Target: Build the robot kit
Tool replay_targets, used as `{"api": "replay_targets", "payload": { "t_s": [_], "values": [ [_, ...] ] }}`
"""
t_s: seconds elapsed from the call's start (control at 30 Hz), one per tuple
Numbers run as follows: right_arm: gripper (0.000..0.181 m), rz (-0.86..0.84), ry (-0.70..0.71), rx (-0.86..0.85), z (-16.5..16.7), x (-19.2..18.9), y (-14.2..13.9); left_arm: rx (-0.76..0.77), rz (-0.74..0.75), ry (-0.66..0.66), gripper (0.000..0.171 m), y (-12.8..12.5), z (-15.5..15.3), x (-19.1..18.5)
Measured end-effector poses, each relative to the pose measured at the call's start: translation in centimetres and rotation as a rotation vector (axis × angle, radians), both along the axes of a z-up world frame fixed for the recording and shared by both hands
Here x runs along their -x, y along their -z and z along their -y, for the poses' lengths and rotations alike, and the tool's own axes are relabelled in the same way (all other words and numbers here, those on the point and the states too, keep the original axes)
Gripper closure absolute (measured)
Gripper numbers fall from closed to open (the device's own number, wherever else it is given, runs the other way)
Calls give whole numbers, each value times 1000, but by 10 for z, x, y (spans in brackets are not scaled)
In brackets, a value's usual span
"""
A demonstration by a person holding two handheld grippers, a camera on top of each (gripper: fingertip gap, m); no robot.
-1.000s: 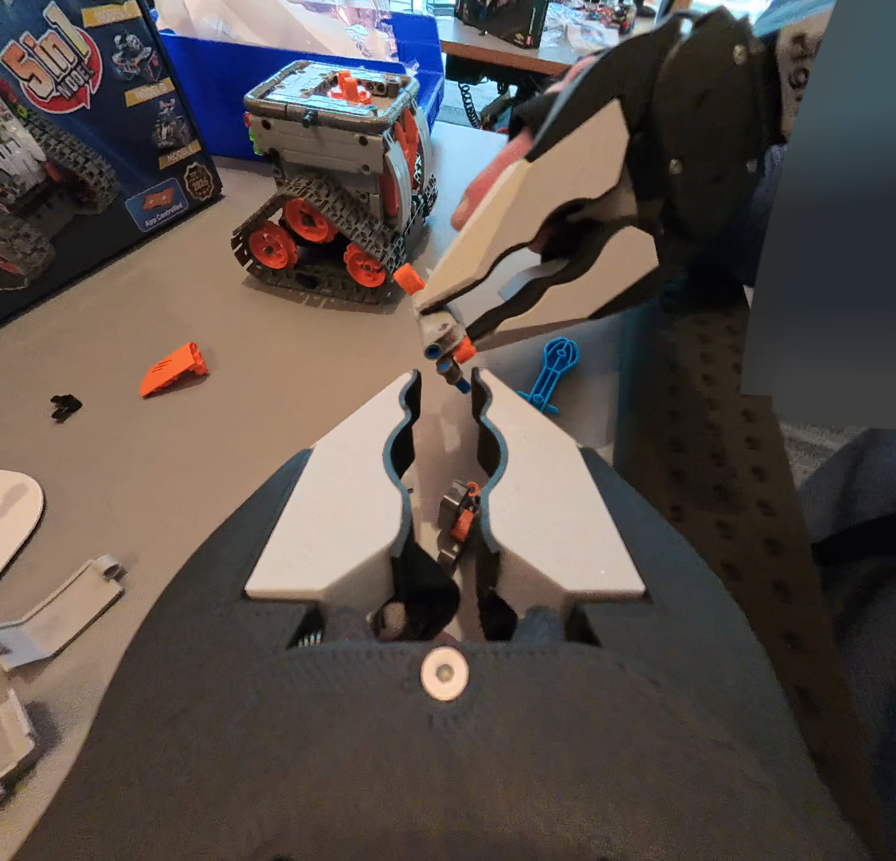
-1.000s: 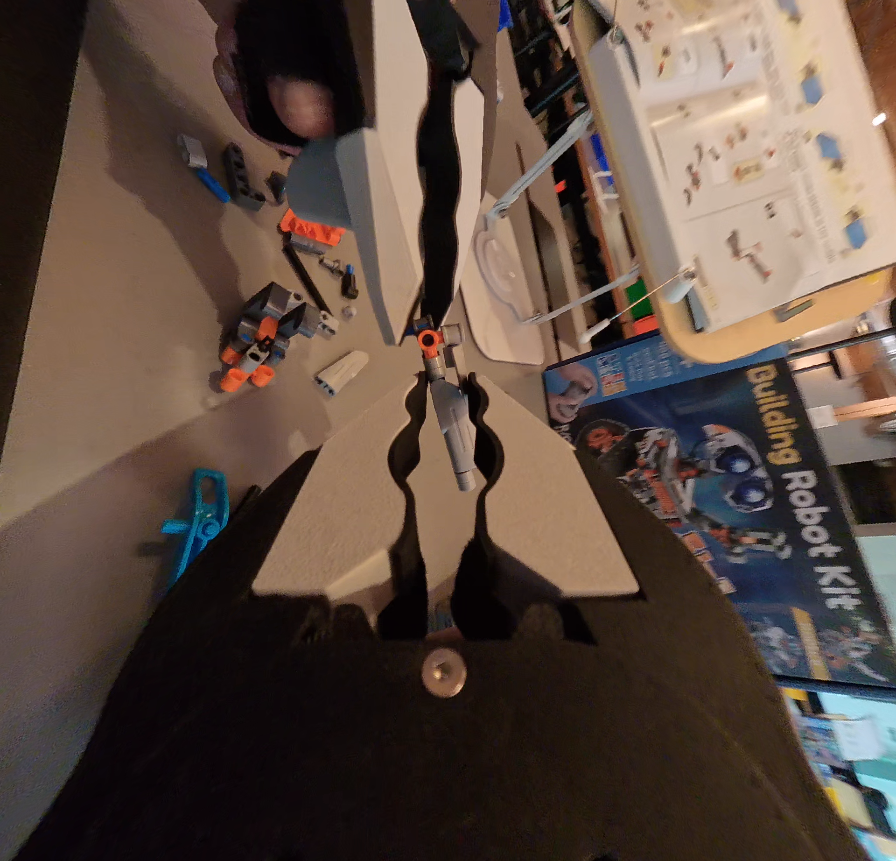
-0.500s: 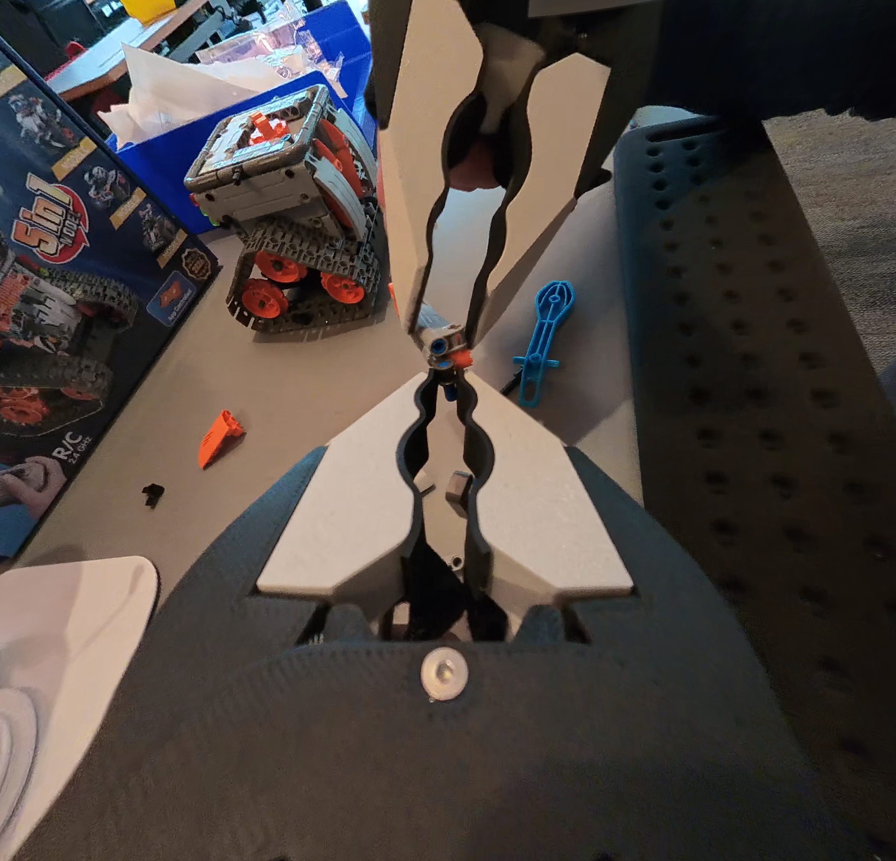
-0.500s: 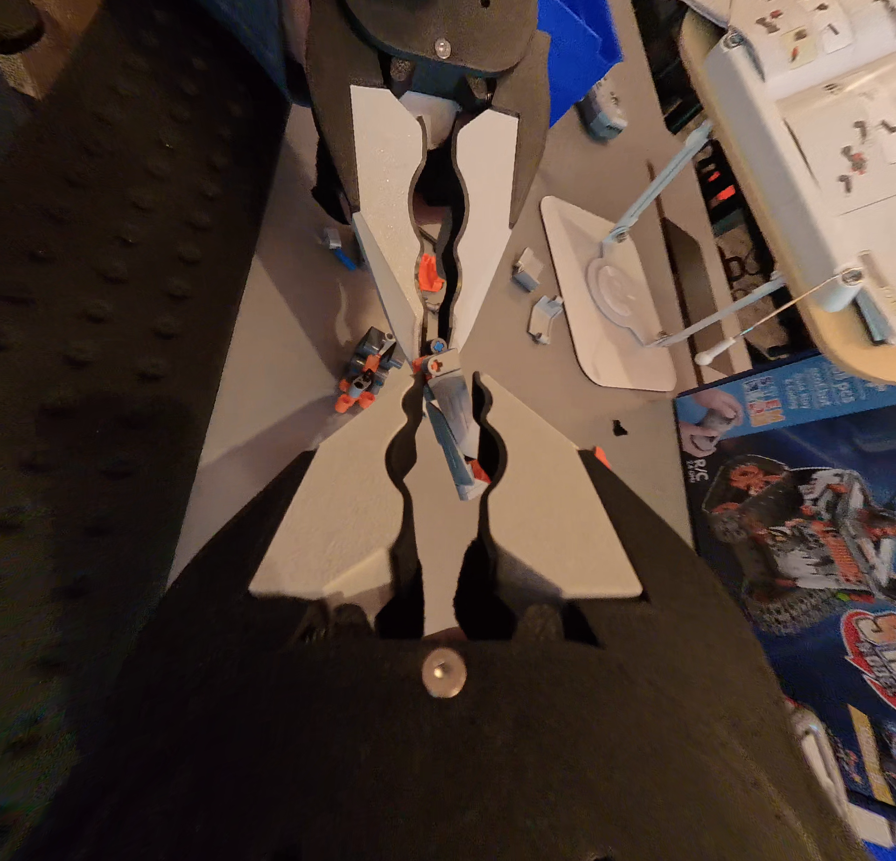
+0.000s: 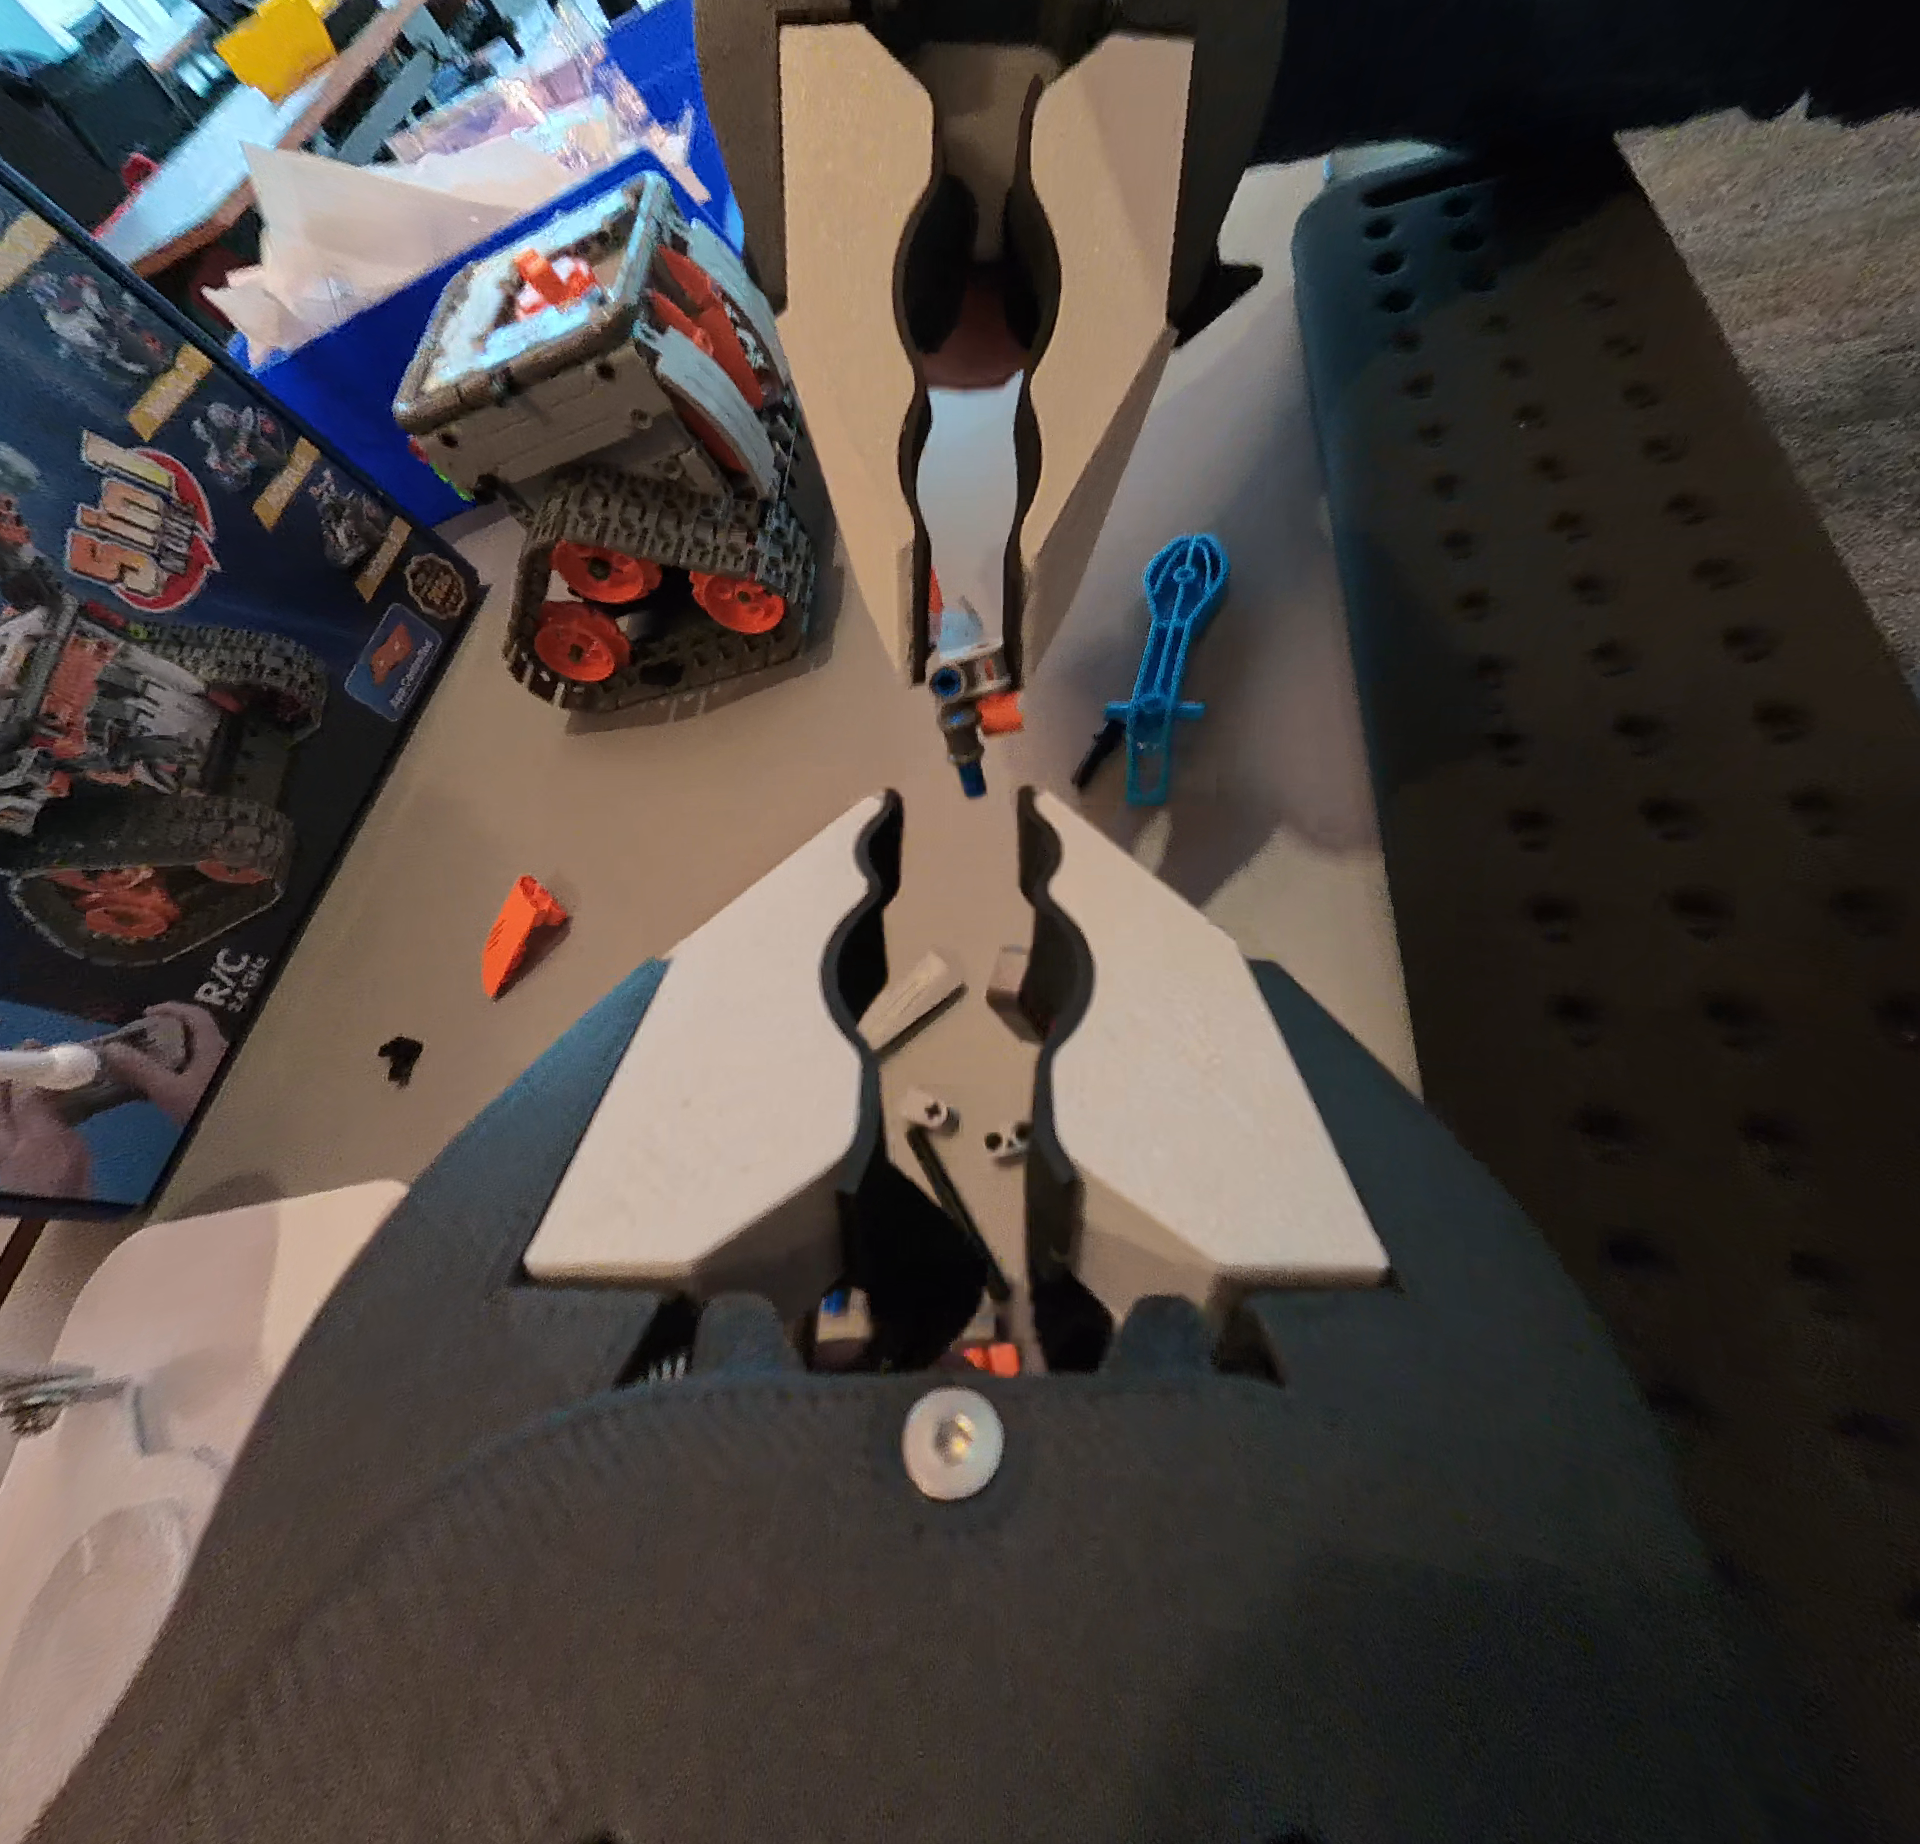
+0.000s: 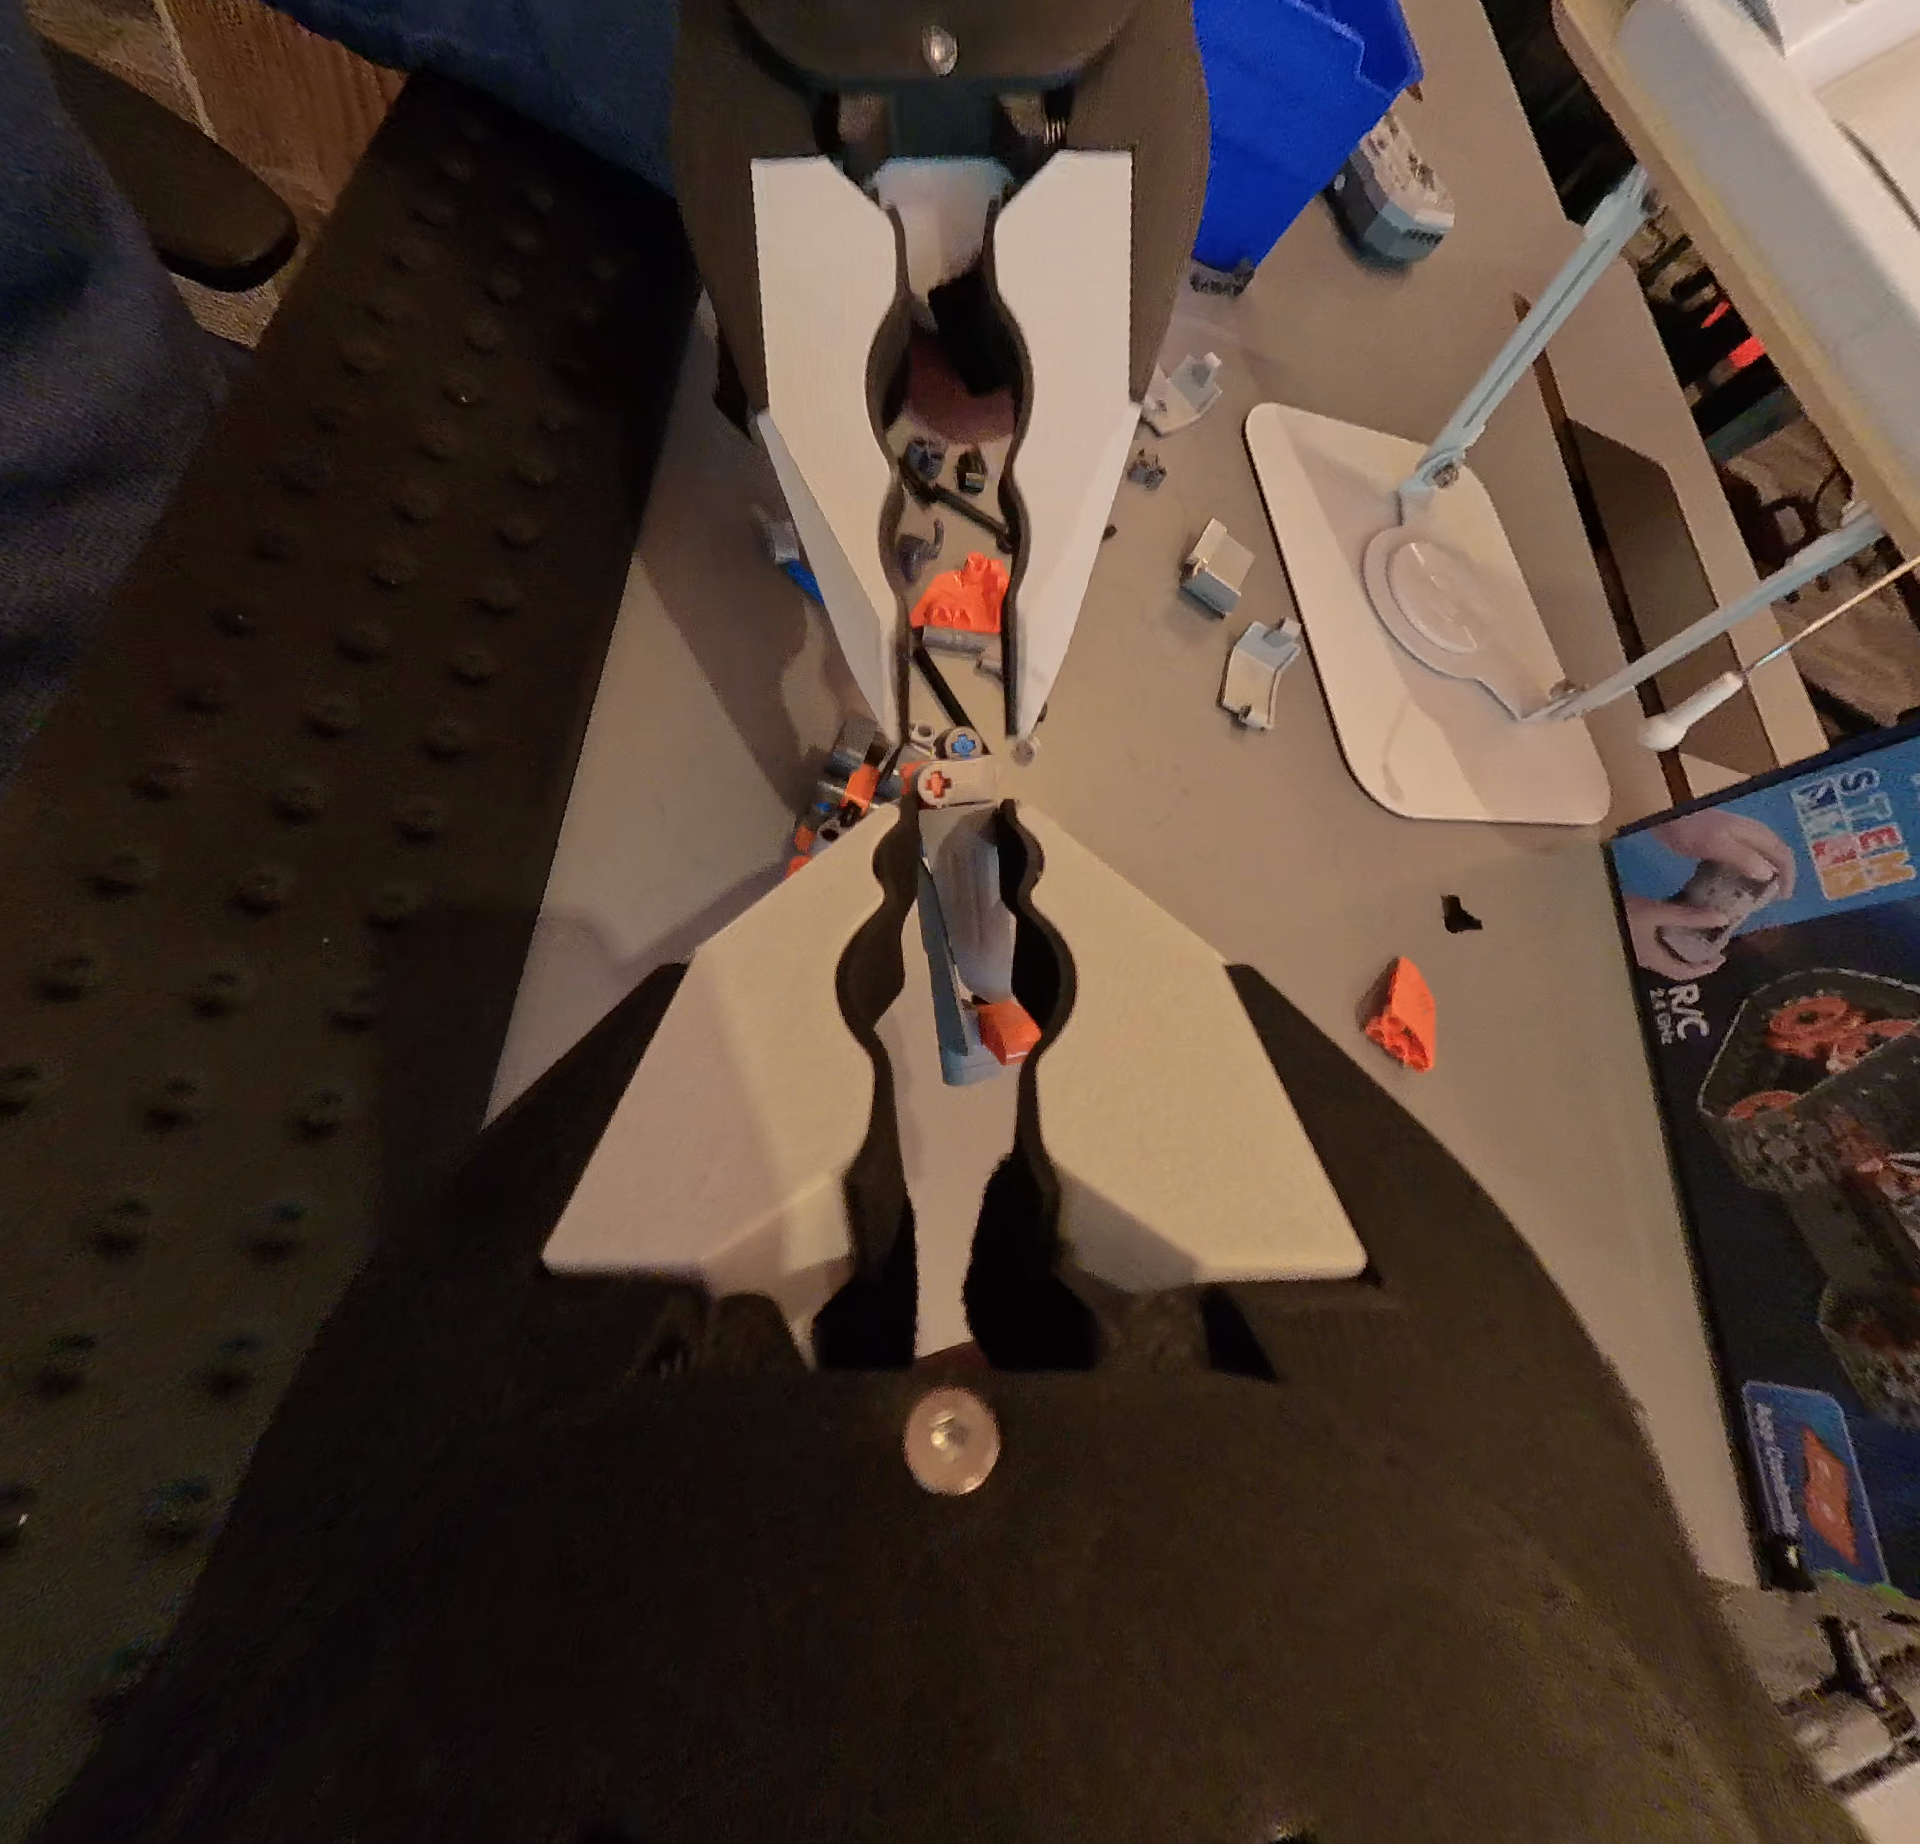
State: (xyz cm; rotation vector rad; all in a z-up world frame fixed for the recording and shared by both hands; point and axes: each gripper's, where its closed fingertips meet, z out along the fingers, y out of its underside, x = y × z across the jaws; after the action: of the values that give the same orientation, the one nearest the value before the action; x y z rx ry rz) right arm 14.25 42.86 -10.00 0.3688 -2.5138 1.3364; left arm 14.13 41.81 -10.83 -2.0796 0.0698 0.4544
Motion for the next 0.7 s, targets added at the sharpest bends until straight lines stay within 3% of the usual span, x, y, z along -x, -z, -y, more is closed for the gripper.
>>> {"api": "replay_targets", "payload": {
  "t_s": [0.17, 0.27, 0.37, 0.5, 0.7],
  "values": [
    [169, 21, 24, -92, -7, -3, 15, 145, 129, 47, 125, 30, 20, -9],
    [169, 30, 14, -139, -7, -10, 23, 231, 144, 48, 118, 47, 29, -12],
    [169, -9, 65, -203, -16, 2, 32, 282, 123, -5, 125, 45, 51, -6],
    [169, 17, 149, -290, -33, 20, 52, 345, 106, -188, 133, 43, 96, 19],
    [168, 89, 176, -368, -43, 22, 78, 463, 111, -331, 140, 41, 146, 20]
  ]
}}
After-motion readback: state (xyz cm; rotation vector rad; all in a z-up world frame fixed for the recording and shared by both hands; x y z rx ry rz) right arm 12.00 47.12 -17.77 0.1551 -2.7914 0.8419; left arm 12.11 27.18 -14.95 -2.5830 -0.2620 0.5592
